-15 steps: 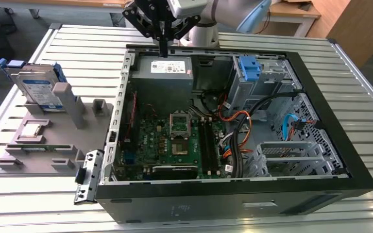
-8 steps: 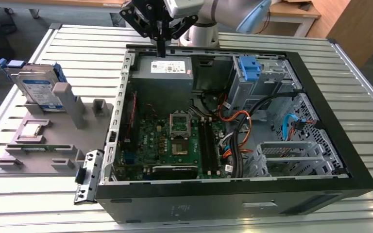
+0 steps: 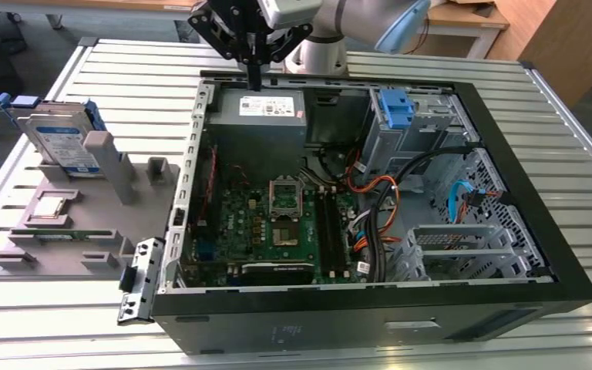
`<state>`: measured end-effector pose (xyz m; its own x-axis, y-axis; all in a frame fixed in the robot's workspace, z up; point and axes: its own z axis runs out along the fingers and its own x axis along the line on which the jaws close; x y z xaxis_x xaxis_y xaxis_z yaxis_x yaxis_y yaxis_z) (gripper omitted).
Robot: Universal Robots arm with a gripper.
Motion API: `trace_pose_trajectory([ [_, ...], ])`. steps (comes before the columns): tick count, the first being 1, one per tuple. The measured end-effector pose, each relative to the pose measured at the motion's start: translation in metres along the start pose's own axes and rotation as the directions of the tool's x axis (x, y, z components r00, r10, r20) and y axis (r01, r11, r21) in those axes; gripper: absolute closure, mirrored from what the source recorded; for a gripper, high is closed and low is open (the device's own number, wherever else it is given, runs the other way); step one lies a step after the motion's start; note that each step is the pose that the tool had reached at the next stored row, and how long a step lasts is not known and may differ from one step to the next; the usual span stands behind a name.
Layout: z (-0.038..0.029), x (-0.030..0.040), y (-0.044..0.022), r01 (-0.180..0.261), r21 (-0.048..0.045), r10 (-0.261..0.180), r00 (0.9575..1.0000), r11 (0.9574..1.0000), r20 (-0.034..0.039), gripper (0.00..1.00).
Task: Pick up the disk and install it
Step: 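Reach for the disk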
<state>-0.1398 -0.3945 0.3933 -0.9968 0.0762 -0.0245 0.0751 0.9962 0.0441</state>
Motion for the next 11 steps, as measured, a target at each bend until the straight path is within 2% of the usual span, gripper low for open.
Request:
trace_pose_trajectory([
  [11,-0.0002,0.0091,-0.0007,0.000,-0.0001,0.000,1.0000,1.0000,0.0000,0.89],
])
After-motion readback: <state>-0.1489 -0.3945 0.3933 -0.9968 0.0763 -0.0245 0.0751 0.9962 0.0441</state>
